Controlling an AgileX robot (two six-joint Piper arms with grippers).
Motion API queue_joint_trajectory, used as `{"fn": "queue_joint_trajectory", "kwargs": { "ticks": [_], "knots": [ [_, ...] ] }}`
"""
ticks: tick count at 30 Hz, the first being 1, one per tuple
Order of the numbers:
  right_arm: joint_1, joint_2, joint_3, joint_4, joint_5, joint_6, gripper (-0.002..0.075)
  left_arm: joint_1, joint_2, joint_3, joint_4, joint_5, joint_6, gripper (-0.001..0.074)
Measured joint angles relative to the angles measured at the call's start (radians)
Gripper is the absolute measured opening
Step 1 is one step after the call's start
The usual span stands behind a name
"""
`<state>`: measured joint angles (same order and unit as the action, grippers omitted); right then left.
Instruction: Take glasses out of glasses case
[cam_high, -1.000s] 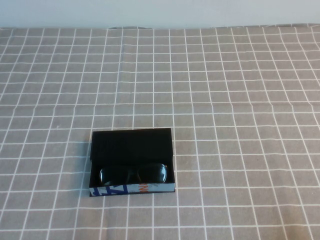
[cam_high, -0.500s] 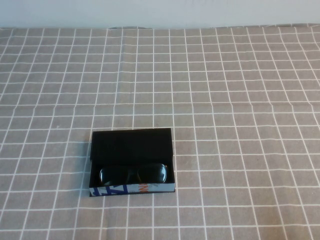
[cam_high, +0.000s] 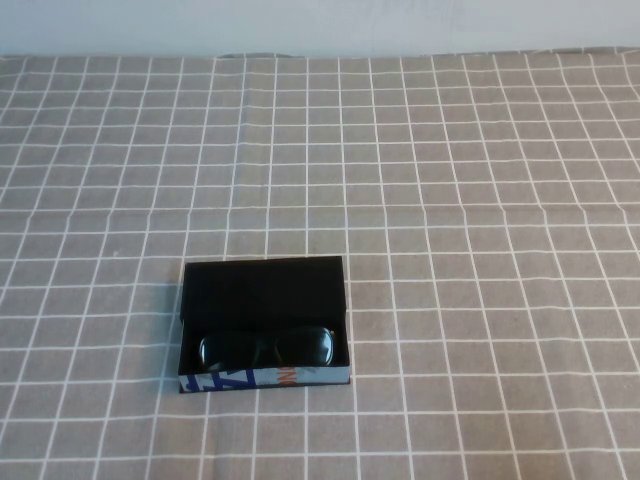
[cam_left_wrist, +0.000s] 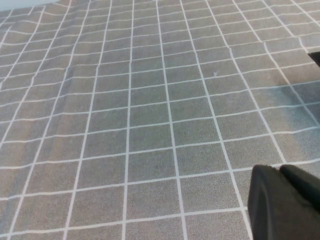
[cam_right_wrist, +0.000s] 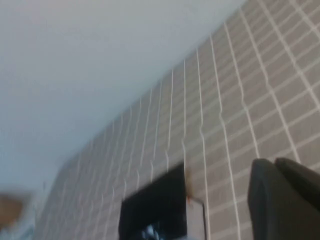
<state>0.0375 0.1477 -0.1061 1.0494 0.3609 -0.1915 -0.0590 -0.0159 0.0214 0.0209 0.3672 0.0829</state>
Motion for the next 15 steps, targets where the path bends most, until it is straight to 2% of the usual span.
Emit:
{"fn": "queue_joint_trajectory", "kwargs": {
  "ticks": [8,12,15],
  "knots": [
    [0.000,0.571,-0.423,-0.360,0.503,-0.027,-0.0018,0.000,0.000,0.000,0.000,0.000,0.000,-0.0004],
    [0.005,0.815,-0.598,-0.459,0.593,-0.102,-0.0018,0.000,0.000,0.000,0.000,0.000,0.000,-0.0004],
    [0.082,0.978,-0.729,-0.516,0.606,-0.133,-0.0018,0.000,0.000,0.000,0.000,0.000,0.000,-0.0004]
  ]
}}
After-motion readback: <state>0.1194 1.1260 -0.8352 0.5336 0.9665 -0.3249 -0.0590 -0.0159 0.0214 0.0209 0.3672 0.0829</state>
